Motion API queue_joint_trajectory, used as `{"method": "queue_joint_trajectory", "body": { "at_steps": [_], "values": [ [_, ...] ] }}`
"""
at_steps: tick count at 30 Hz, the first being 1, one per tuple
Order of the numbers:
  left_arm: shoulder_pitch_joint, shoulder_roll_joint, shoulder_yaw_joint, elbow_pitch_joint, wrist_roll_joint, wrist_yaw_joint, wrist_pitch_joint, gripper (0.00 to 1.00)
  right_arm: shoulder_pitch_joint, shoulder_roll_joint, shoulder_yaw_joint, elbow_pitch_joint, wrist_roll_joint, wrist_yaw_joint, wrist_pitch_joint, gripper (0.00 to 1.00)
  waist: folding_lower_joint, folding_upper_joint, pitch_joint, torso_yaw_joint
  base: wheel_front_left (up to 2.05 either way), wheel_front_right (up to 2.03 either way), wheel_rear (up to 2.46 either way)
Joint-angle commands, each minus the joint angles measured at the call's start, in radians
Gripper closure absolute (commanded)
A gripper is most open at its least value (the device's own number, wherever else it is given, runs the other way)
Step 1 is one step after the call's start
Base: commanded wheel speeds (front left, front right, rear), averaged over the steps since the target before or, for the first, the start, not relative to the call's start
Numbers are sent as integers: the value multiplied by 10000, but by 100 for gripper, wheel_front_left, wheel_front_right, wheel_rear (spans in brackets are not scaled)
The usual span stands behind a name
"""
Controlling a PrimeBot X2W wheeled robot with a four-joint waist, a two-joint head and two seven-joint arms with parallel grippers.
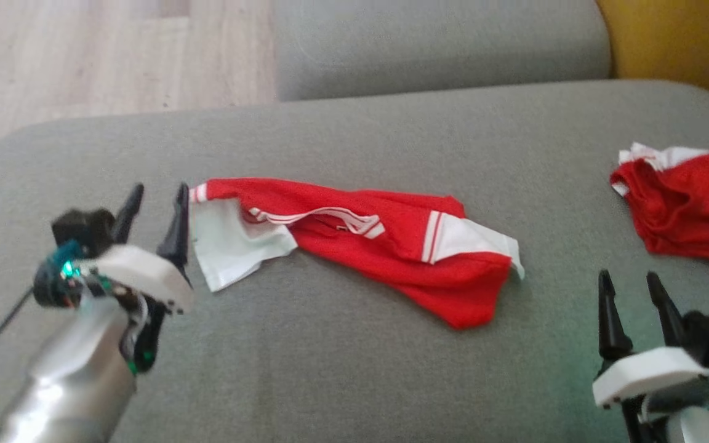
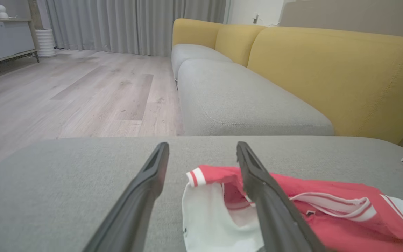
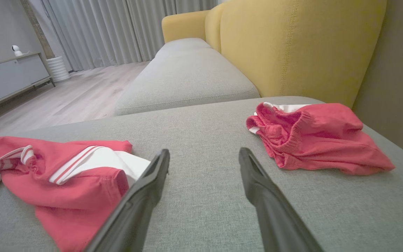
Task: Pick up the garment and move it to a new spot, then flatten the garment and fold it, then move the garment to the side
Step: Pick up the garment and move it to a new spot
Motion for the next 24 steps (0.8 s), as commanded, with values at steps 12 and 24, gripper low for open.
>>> {"method": "queue_joint_trajectory", "body": {
  "at_steps": [12, 24],
  "values": [
    [3465, 251, 1523, -3453, 589, 1786, -287, 0, 787, -72, 516, -896, -26, 65, -15, 0, 3, -1, -937, 968, 0, 0, 0],
    [5942, -149, 2559, -5535, 1523, 2623, -289, 0, 1391, -72, 821, -946, 394, 65, -58, 0, 3, -1, -1012, 1034, 0, 0, 0]
  ]
}}
